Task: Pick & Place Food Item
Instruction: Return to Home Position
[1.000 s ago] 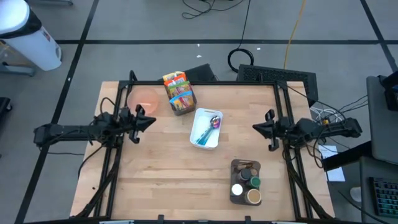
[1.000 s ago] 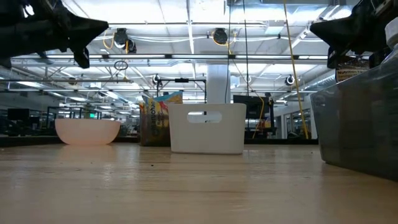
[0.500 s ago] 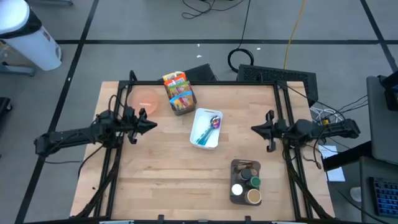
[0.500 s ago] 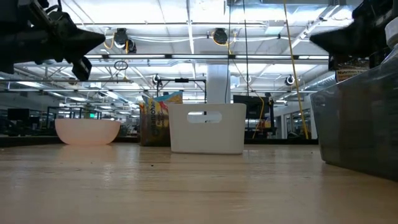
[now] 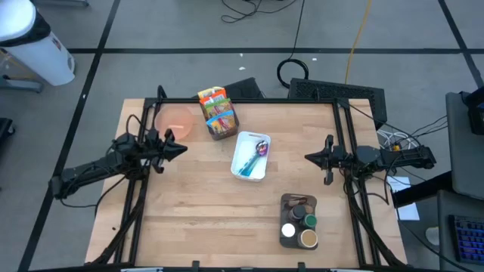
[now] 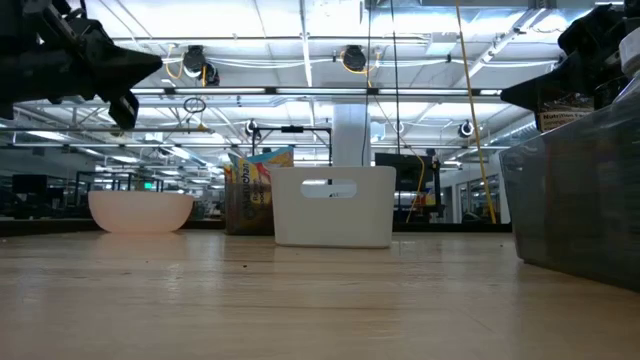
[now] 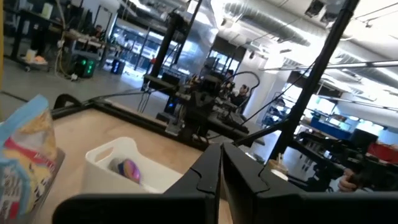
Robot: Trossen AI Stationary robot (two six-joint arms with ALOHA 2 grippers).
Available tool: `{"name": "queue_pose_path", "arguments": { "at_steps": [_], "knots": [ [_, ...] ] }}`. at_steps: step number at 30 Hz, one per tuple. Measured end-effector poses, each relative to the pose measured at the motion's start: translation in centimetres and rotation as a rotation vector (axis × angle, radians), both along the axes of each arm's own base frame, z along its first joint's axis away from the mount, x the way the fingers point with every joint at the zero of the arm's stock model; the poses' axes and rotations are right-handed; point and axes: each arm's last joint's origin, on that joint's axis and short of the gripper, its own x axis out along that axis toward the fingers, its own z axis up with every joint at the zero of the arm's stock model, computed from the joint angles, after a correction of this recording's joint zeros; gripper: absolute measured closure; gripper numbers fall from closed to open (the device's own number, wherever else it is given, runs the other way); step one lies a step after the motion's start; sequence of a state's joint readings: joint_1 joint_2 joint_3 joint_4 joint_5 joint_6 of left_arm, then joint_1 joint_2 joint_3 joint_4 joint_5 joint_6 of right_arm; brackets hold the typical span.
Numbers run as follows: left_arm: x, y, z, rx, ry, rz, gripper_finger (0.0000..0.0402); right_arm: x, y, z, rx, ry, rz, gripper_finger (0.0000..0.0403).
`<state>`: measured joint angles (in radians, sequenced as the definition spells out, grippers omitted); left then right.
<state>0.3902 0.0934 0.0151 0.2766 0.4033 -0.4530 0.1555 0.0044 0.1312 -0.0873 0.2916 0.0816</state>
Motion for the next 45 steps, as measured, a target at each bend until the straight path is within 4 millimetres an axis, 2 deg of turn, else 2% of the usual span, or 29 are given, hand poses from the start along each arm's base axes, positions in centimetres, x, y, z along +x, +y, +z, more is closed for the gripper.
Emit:
{"name": "queue_pose_path", "arguments": {
  "at_steps": [6, 11, 18, 21, 23, 27, 45],
  "knots": [
    [0.02, 0.05, -0.18, -0.013, 0.018, 0.003, 0.0381, -0.01, -0.05, -0.09, -0.081, 0.020, -0.016, 0.0403],
    [0.02, 0.05, -0.17, -0.035, 0.018, 0.000, 0.0380, 0.00, -0.10, 0.02, -0.057, 0.002, -0.034, 0.0403],
    [0.02, 0.05, -0.17, -0.034, 0.018, 0.000, 0.0380, 0.06, 0.54, 0.02, -0.040, -0.009, 0.186, 0.0403],
    [0.02, 0.04, -0.17, -0.034, 0.017, 0.000, 0.0380, 0.13, 0.72, 0.12, -0.090, -0.047, 0.241, 0.0403],
    [0.02, 0.04, -0.17, -0.034, 0.017, 0.000, 0.0380, 0.31, 0.76, -0.08, -0.120, -0.100, 0.243, 0.0403],
    [0.02, 0.04, -0.16, -0.031, 0.016, 0.001, 0.0380, 0.23, 0.73, 0.79, -0.136, -0.215, 0.229, 0.0403],
    [0.02, 0.04, -0.17, -0.031, 0.017, 0.000, 0.0380, 0.25, 0.74, 0.74, -0.137, -0.214, 0.230, 0.0403]
  ]
}}
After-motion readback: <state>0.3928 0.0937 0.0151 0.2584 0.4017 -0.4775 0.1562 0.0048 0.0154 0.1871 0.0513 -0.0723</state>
